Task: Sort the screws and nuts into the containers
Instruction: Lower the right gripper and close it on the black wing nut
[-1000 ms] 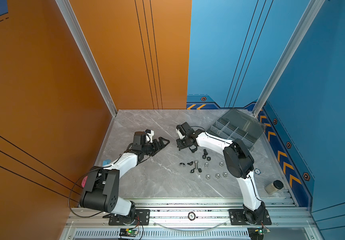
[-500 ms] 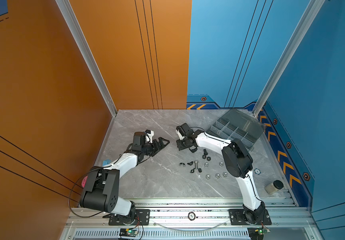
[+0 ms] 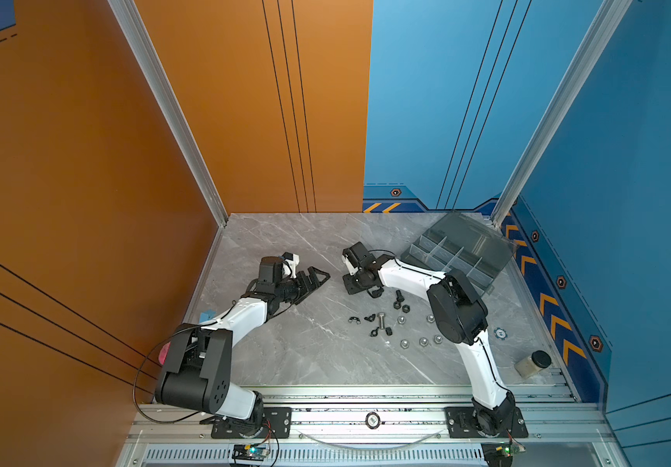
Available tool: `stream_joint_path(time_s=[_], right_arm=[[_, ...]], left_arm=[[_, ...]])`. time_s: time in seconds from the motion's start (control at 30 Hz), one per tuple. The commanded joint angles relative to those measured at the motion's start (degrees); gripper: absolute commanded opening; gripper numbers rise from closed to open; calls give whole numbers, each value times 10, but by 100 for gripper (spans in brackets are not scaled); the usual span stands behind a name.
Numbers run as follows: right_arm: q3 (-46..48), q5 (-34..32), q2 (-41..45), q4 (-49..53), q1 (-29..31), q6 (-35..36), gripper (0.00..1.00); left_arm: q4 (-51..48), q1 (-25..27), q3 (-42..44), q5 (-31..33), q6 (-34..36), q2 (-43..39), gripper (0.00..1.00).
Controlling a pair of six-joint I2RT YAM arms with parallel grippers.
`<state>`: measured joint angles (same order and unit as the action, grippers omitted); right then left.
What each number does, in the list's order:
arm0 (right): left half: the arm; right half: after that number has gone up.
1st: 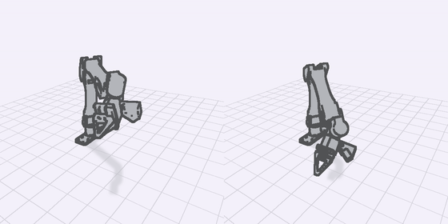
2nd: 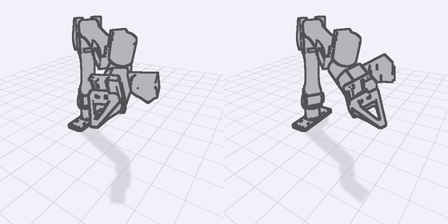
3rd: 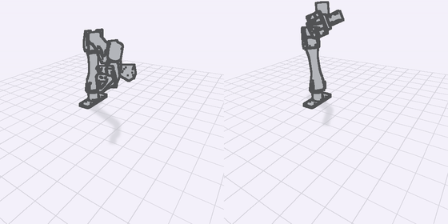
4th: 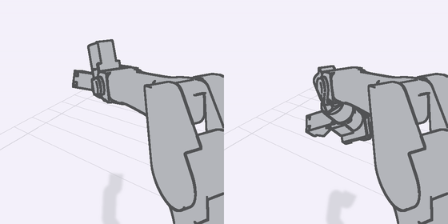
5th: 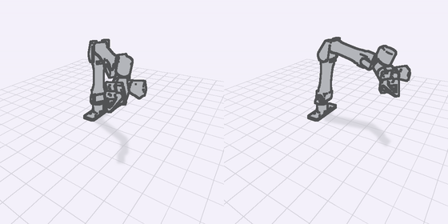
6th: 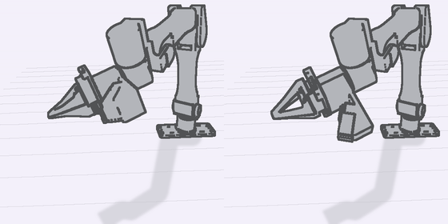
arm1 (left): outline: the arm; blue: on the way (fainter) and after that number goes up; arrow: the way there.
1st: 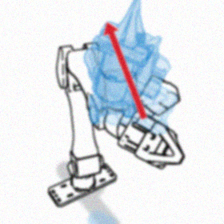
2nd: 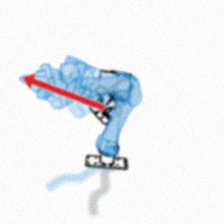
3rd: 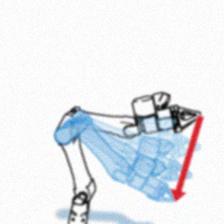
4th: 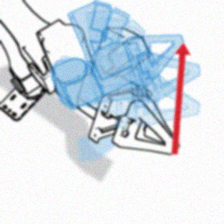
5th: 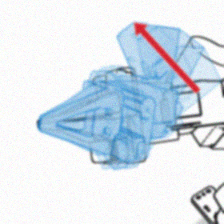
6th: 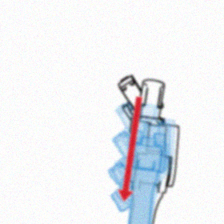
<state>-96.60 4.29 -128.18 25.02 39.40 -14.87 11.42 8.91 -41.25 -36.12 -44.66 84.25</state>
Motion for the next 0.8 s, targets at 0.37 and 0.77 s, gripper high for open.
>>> stream_joint_path(time_s=[0.37,0.77], right_arm=[[-11,10,-19,6,3,-15,14],[-3,41,-20,-7,0,-25,0]], left_arm=[[6,-6,7,-11,5,8,98],[7,-5,7,-12,5,7,98]])
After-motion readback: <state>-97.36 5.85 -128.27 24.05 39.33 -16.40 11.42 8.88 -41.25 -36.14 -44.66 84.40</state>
